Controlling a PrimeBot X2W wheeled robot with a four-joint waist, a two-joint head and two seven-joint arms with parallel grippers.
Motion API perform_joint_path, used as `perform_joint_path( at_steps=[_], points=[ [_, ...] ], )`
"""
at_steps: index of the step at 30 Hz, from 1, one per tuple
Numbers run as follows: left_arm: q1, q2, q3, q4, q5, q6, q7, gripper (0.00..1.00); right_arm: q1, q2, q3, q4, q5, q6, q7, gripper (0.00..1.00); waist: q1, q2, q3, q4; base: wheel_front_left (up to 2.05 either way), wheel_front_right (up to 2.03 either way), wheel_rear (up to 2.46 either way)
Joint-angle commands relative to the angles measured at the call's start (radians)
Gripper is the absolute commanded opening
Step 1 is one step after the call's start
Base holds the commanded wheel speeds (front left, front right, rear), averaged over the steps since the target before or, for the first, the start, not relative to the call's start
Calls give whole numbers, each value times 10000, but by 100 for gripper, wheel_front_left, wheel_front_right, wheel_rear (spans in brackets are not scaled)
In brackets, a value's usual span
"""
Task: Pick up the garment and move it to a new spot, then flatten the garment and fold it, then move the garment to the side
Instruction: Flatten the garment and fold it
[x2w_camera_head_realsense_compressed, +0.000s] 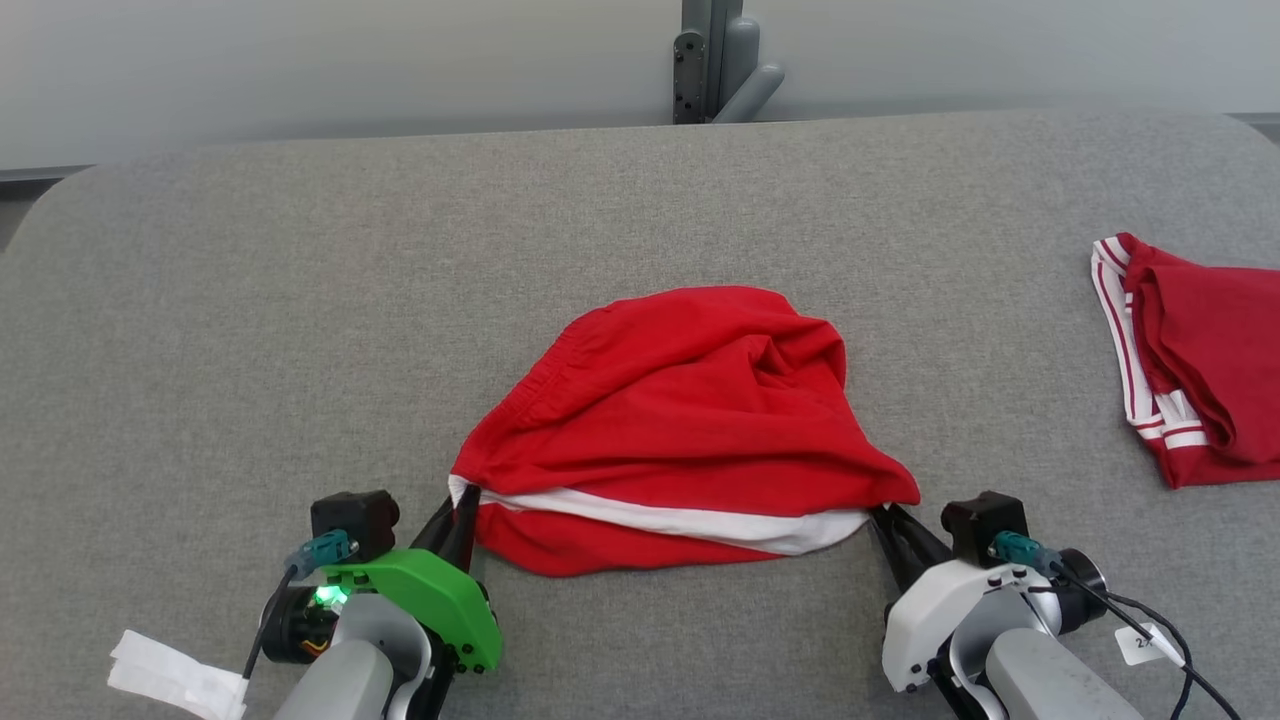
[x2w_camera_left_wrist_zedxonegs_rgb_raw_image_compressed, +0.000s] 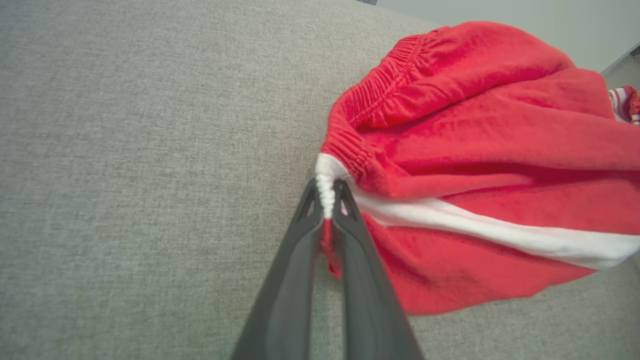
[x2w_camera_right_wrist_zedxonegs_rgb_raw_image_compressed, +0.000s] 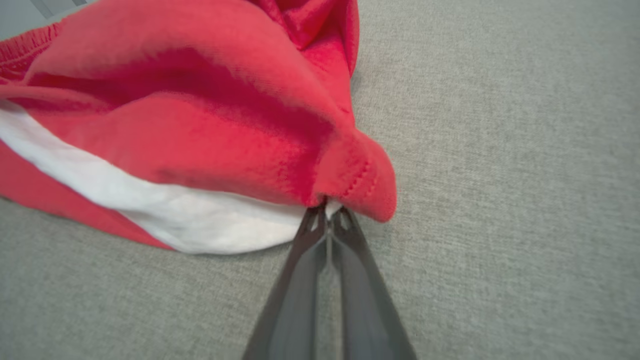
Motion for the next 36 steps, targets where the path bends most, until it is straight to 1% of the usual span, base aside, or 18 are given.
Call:
perform_joint_path(
  at_steps=[1,5,8,12,17,21,25,31,32,36],
  points=[
    [-53,54,0,-8,-46,41,-75,0,-100,-2,26,56,45,-4,-27,0,0,0,-17,7,0,0,0],
    [37,53,32,-50,-89,73,-209,0,66,-82,-118,-151,128,-4,-28,0,0,0,-98,-16,0,0,0],
    [160,31,77,-215,-164,44,-405,0,370,-181,-281,-658,296,-4,-28,0,0,0,-209,-52,0,0,0],
    [396,-68,258,-682,-520,-111,-674,0,899,-439,-603,-1848,681,-4,-28,0,0,0,-427,-146,0,0,0],
    [810,-129,526,-1640,-1035,-229,-799,0,1768,-788,-1130,-3766,1405,-4,-28,0,0,0,-796,-330,0,0,0],
    [1193,-182,722,-2724,-1600,-346,-711,0,2370,-1169,-1320,-5347,2153,-4,127,0,0,0,-1130,-484,0,0,0],
    [1522,-130,916,-4100,-2137,-345,-434,0,2903,-1442,-1602,-7081,2670,-4,653,0,0,0,-1360,-612,0,0,0],
    [1926,115,1232,-6370,-2768,-62,179,0,3436,-1585,-2219,-9487,3220,-3,1592,0,0,0,-1597,-764,0,0,0],
    [1926,115,1232,-6370,-2768,-62,179,0,3436,-1585,-2219,-9487,3220,-3,1592,0,0,0,-1597,-764,0,0,0],
    [1954,351,1445,-8068,-3160,209,760,0,3625,-1488,-2742,-10961,3734,-3,2320,0,0,0,-1689,-824,0,0,0]
  ],
)
